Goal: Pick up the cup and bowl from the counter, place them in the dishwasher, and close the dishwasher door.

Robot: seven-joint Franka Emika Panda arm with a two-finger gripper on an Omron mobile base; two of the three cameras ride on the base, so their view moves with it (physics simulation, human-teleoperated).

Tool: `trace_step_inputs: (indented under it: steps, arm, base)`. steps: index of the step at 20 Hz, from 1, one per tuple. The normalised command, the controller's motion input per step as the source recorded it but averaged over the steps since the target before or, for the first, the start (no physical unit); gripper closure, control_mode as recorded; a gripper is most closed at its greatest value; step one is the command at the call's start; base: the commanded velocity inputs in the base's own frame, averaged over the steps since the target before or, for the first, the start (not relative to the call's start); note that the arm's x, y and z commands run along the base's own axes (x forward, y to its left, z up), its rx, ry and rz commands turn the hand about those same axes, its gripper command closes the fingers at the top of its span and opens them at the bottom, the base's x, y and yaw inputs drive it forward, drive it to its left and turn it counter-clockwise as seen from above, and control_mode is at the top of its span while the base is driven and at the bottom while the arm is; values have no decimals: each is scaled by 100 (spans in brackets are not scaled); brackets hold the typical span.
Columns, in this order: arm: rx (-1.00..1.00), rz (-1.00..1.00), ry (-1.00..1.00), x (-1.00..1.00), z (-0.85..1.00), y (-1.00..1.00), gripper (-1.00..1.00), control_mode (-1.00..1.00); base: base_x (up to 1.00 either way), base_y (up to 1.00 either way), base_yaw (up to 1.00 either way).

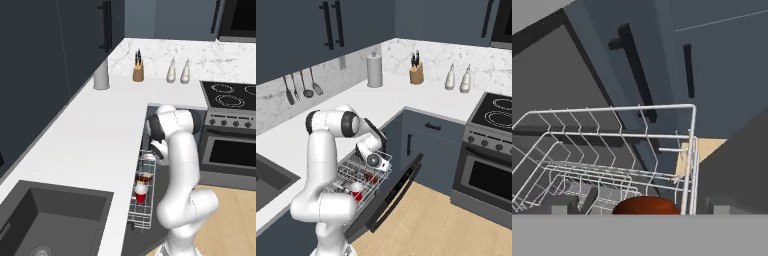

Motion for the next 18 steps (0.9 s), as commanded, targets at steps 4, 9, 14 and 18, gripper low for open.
trace_step_inputs:
  steps: [4, 9, 14, 18]
  arm:
    - [12, -8, 0, -58, 100, -61, -100, -100]
    - [10, -13, 0, -46, 100, -58, -100, -100]
    - [14, -21, 5, -40, 100, -56, -100, -100]
    - [19, -27, 18, -52, 100, -74, -100, -100]
  base:
    - [0, 0, 0]
    - [0, 0, 0]
    - [0, 0, 0]
    - [0, 0, 0]
